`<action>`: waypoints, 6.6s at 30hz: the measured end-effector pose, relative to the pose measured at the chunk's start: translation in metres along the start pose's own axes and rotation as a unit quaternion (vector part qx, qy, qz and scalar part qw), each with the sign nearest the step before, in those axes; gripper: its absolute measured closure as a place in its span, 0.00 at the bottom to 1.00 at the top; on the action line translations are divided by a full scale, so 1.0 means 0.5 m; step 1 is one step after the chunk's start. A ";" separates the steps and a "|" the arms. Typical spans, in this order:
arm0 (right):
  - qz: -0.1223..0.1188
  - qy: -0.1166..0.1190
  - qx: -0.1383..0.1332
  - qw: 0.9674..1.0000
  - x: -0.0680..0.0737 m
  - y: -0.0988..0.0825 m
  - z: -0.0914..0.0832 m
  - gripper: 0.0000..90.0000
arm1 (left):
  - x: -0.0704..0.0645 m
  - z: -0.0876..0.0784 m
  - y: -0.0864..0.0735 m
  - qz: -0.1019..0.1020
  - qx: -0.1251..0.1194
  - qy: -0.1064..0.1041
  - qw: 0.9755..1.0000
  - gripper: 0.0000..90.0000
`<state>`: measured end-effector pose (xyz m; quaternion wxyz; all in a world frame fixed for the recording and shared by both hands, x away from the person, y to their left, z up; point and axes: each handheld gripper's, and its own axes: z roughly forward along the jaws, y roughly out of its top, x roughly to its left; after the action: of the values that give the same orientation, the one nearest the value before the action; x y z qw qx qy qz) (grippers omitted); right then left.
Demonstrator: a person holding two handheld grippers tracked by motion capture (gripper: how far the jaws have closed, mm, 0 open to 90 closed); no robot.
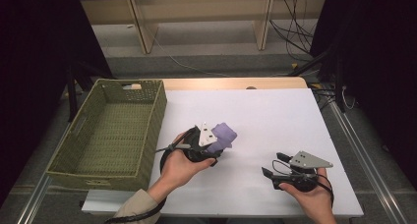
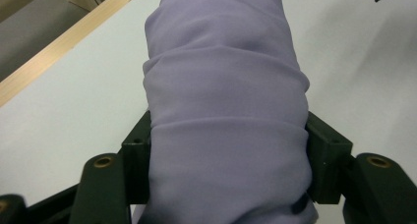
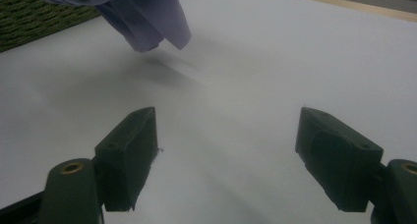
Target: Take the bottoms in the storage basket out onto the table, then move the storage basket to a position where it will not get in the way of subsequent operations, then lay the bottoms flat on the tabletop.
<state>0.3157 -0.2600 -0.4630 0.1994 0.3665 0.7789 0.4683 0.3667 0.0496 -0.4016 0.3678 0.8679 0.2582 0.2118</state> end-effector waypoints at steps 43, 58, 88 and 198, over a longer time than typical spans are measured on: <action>-0.001 0.000 0.005 1.000 0.002 0.001 0.004 0.27 | 0.005 0.100 -0.066 -0.074 0.045 -0.027 0.996 0.39; 0.000 0.001 0.007 1.000 0.003 0.000 0.006 0.27 | 0.009 0.130 -0.086 -0.098 0.059 -0.005 0.993 0.37; 0.006 0.001 0.010 1.000 0.003 0.000 0.009 0.27 | 0.008 0.076 -0.097 -0.107 0.032 -0.032 0.993 0.00; -0.025 0.039 0.099 0.994 0.076 0.091 0.234 0.47 | 0.002 0.075 -0.090 -0.070 0.018 -0.024 0.997 0.98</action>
<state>0.3850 -0.1499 -0.4784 0.1432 0.3459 0.8377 0.3976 0.3752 0.0574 -0.4591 0.3723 0.8590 0.3127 0.1602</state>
